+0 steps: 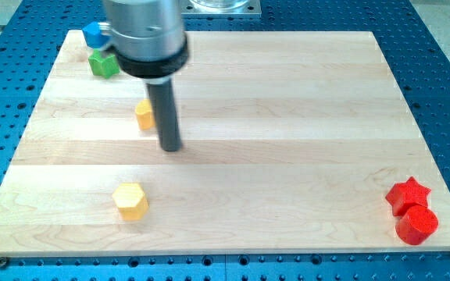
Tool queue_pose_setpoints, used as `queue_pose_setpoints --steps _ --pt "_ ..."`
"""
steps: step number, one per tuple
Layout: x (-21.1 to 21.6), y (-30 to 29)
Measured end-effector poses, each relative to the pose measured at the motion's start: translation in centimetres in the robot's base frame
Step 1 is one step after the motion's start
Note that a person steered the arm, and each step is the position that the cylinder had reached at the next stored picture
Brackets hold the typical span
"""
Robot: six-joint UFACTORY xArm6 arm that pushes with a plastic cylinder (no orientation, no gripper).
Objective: Place the yellow heart below the green star
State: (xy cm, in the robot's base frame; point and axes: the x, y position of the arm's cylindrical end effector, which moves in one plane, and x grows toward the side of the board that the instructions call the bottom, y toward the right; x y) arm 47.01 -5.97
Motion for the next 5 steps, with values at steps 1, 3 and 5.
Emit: queue_pose_setpoints --steps 1,3,5 --pt "-4.2 -1.1" --pt "-7.4 -9.7" --pt "-4.7 -11.2"
